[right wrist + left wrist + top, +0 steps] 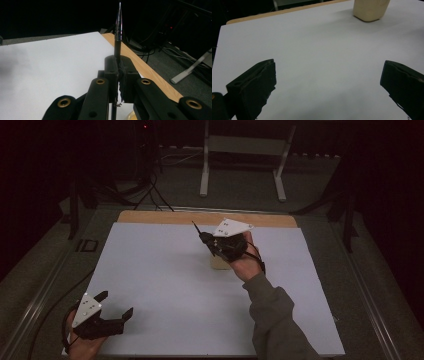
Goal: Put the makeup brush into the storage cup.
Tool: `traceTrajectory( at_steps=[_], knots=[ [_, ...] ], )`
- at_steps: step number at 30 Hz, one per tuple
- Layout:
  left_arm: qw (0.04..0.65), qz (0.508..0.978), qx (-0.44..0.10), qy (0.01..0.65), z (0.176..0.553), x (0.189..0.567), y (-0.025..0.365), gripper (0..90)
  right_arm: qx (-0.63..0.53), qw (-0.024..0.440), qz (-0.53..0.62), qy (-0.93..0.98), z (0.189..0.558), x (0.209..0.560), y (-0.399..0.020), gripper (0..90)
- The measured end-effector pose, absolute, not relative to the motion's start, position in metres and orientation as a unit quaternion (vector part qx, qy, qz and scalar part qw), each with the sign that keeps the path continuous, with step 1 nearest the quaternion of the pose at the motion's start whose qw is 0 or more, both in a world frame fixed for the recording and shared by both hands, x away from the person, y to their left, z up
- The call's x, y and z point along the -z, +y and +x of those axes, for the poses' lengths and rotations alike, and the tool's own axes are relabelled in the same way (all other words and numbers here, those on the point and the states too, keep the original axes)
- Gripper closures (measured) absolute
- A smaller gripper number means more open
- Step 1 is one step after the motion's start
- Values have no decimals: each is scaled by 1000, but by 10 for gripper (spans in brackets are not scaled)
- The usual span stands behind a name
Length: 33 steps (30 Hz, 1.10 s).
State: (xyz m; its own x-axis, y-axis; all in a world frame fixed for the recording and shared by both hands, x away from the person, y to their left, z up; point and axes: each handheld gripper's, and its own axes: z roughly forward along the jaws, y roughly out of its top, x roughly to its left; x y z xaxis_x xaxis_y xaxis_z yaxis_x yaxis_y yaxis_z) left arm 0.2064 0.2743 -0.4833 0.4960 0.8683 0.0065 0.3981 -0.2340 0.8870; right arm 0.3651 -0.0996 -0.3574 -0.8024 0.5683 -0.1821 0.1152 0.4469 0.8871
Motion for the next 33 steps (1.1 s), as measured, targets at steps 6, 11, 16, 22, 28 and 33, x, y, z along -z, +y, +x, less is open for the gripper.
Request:
traceTrajectory(
  at_steps=[6, 11, 16, 22, 28, 33],
  knots=[
    [448, 740, -263, 428, 207, 483, 274, 16, -484, 241, 217, 813, 369, 357, -104, 854],
    [448, 740, -263, 427, 207, 484, 274, 16, -485, 244, 225, 809, 373, 358, -108, 854],
    [448, 740, -263, 427, 207, 484, 274, 16, -485, 248, 236, 805, 376, 358, -112, 854],
    [447, 740, -263, 427, 206, 483, 274, 16, -485, 253, 249, 799, 381, 360, -117, 854],
    [447, 740, -263, 427, 206, 483, 274, 16, -485, 255, 263, 794, 385, 360, -123, 854],
    [449, 738, -264, 428, 206, 483, 275, 16, -487, 260, 274, 787, 388, 361, -126, 854]
  ],
)
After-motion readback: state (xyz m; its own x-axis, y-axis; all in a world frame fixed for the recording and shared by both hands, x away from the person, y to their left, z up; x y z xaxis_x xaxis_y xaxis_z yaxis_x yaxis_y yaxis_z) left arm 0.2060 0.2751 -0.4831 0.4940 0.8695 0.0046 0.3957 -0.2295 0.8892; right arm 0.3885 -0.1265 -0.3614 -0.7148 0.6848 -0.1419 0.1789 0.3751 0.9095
